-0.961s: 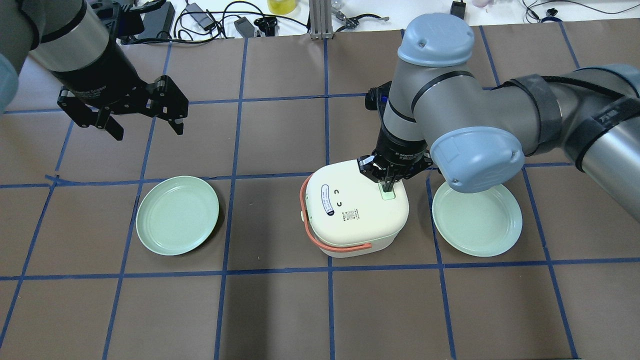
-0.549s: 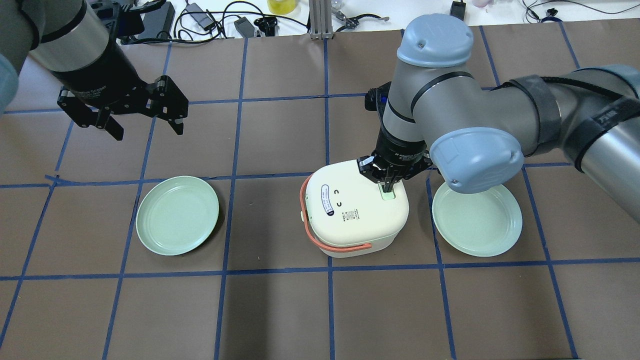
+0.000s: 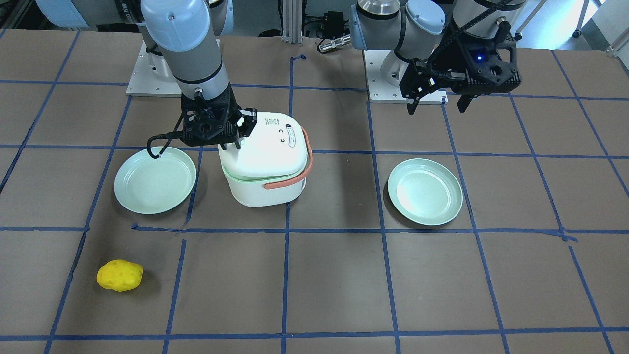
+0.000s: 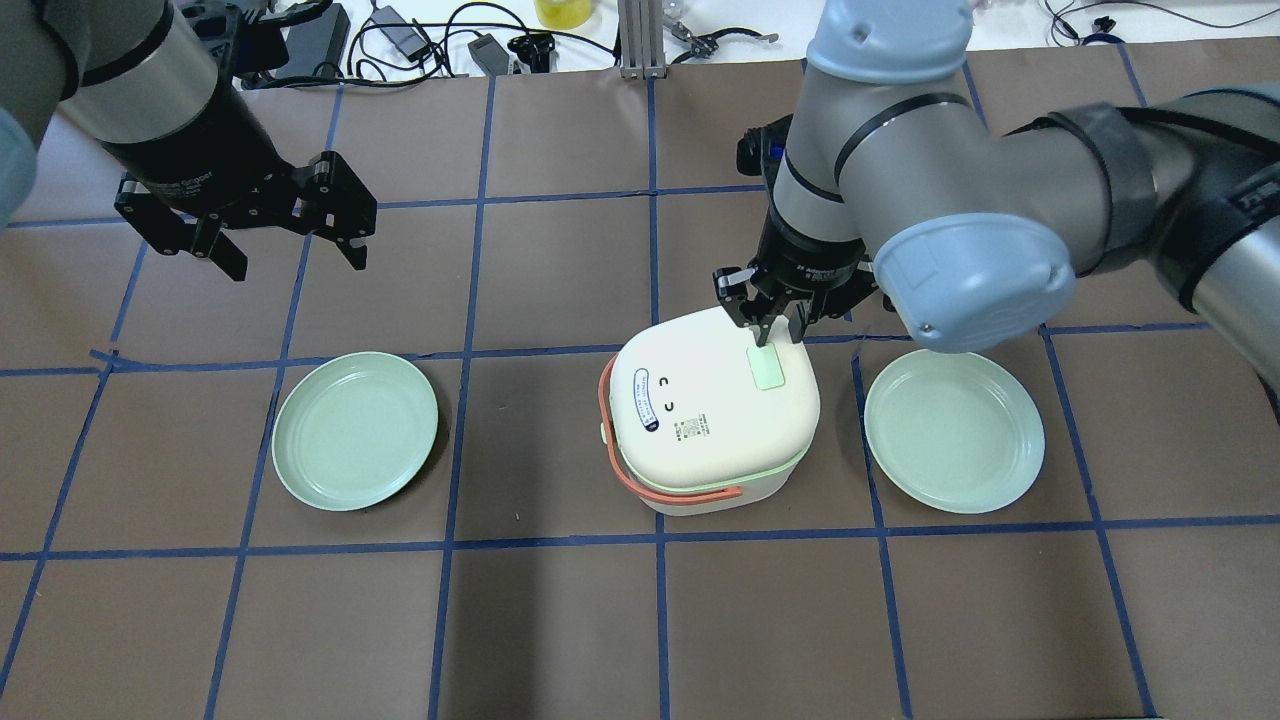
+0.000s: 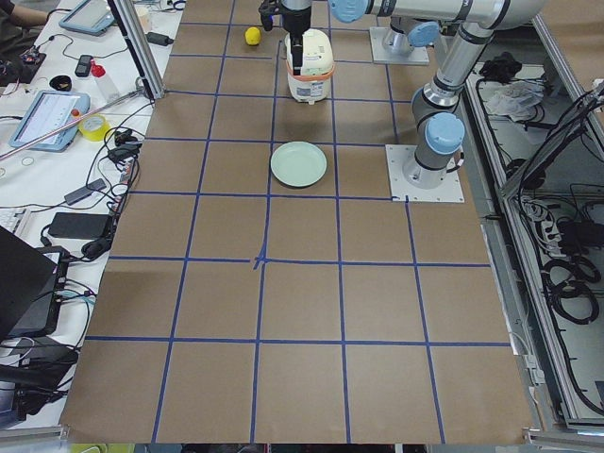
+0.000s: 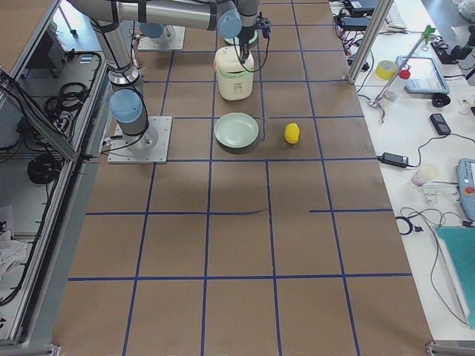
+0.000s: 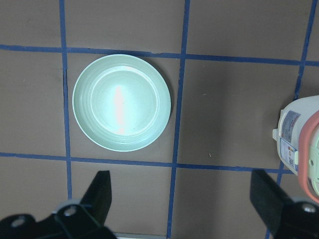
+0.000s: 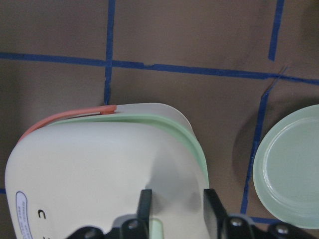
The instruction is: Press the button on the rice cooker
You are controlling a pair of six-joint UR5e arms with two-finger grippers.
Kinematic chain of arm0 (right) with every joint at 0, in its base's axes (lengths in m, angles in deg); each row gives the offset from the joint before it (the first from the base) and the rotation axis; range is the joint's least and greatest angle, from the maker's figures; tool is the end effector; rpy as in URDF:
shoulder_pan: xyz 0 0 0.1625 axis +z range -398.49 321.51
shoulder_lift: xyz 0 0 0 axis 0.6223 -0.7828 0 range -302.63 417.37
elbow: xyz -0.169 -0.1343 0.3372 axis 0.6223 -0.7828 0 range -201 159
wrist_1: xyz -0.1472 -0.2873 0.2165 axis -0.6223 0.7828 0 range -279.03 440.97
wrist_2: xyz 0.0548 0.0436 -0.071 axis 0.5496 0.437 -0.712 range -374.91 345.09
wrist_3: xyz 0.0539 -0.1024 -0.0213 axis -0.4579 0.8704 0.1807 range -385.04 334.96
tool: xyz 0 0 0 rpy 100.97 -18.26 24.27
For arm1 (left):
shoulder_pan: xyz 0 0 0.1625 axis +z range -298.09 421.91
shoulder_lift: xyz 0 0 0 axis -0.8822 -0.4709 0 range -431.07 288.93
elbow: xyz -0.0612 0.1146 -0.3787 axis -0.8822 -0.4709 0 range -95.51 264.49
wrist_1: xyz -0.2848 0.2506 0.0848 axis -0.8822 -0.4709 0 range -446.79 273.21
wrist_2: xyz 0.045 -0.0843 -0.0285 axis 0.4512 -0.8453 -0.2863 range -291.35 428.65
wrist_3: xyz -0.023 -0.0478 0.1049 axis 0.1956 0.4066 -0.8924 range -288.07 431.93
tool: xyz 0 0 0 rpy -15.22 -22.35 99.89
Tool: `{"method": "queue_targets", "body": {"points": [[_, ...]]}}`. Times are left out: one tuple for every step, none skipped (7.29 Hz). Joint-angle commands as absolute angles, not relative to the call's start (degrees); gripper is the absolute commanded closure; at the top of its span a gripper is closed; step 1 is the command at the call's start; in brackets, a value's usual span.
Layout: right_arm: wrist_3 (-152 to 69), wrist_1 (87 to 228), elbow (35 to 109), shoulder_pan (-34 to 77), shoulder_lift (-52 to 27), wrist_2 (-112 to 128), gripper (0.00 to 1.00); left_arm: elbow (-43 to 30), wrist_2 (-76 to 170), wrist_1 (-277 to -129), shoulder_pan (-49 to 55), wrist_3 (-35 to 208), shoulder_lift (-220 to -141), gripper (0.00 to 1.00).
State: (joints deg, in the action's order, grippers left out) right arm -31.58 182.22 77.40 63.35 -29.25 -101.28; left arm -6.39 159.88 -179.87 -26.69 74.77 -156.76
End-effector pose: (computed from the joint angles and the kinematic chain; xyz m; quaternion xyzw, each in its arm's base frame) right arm 0.2361 -0.4406 0.3693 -0.0460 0.9984 0.0097 0.0306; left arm -0.1201 -0.4380 0.4667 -0.0370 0.9993 -0.0031 0.0107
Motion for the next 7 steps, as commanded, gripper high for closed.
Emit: {"method": "queue_targets", "body": {"points": [[-31.4, 177.8, 69.8, 60.2, -29.3, -103.8, 0.0, -6.4, 159.9, -179.9, -26.7, 74.8, -156.8, 0.0], [-30.8, 177.6, 67.4, 57.2, -29.3, -104.1, 0.0, -6.4, 159.9, -179.9, -26.7, 74.8, -156.8, 0.0], [-30.8, 177.5, 65.6, 55.1, -29.3, -104.8, 0.0, -6.4, 159.9, -179.9, -26.7, 74.7, -156.8, 0.0], [-30.8, 177.3, 64.9, 53.3, -29.3, -105.0, 0.0, -6.4, 159.9, -179.9, -26.7, 74.7, -156.8, 0.0], [-30.7, 177.3, 63.7, 51.4, -29.5, -105.0, 0.0, -6.4, 159.9, -179.9, -26.7, 74.7, -156.8, 0.0], [-30.6, 177.0, 62.7, 49.9, -29.5, -105.0, 0.0, -6.4, 159.9, -179.9, -26.7, 74.7, -156.8, 0.0], [-30.6, 175.6, 62.2, 49.4, -29.6, -104.9, 0.0, -6.4, 159.9, -179.9, -26.7, 74.7, -156.8, 0.0]]}}
